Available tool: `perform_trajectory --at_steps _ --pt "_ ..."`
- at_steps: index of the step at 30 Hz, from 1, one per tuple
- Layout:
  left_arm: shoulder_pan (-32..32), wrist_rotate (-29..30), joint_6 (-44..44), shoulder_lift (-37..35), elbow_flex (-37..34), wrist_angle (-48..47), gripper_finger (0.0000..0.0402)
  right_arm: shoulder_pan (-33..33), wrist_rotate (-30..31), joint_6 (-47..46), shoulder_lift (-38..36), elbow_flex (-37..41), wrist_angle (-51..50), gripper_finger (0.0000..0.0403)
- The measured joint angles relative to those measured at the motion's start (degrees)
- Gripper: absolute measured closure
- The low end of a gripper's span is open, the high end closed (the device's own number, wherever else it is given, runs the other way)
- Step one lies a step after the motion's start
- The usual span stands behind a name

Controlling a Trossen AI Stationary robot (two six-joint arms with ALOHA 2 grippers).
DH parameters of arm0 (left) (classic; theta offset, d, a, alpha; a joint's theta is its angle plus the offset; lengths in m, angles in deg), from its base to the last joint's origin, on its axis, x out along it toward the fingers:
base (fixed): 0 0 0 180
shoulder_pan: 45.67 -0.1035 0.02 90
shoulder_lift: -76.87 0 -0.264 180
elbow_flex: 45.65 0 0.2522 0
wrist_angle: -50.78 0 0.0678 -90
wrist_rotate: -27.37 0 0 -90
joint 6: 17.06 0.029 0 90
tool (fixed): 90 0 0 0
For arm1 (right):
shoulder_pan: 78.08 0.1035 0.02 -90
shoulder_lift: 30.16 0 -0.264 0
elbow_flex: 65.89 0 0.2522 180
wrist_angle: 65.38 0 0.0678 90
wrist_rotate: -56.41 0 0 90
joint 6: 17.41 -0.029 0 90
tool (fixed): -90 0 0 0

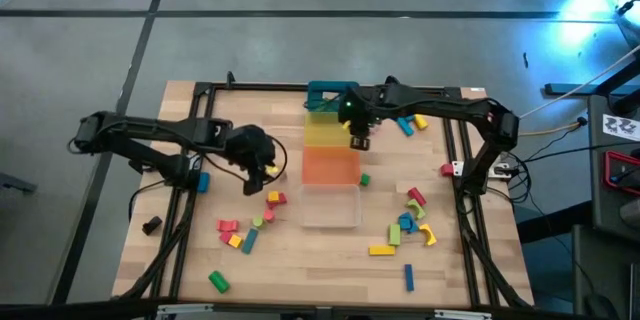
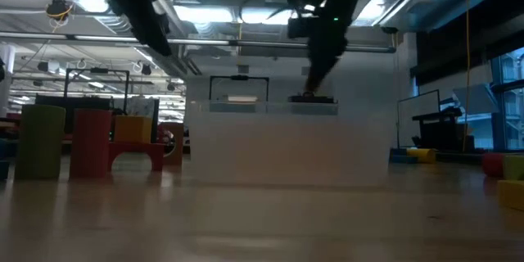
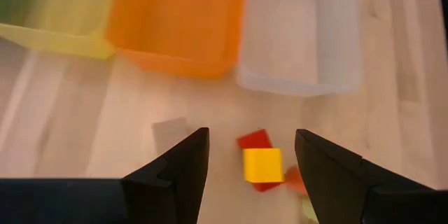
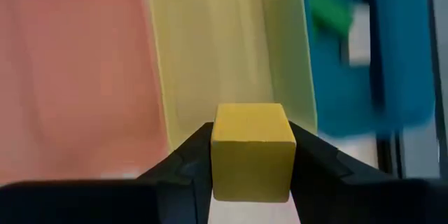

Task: Sort blocks by size
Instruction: Put the yellow square block into the yellow bin

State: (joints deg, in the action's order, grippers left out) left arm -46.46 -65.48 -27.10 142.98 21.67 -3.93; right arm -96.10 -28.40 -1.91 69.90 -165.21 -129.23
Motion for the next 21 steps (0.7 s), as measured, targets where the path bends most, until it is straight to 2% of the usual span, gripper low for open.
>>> perform_trajectory --at_steps 5,12,21 --pt "3.91 0.46 -6.23 0.0 0.0 -0.11 0.0205 0.0 -0.94 1.12 2.01 0.0 6.6 0.0236" --pt "9.37 2.57 -6.11 0.42 -1.79 0.32 0.0205 0.0 -0.74 1.19 5.01 0.0 8.01 0.0194" --pt "12.15 9.12 -6.66 0.52 -6.06 3.95 0.0205 0.0 -0.15 1.28 5.25 0.04 7.64 0.019"
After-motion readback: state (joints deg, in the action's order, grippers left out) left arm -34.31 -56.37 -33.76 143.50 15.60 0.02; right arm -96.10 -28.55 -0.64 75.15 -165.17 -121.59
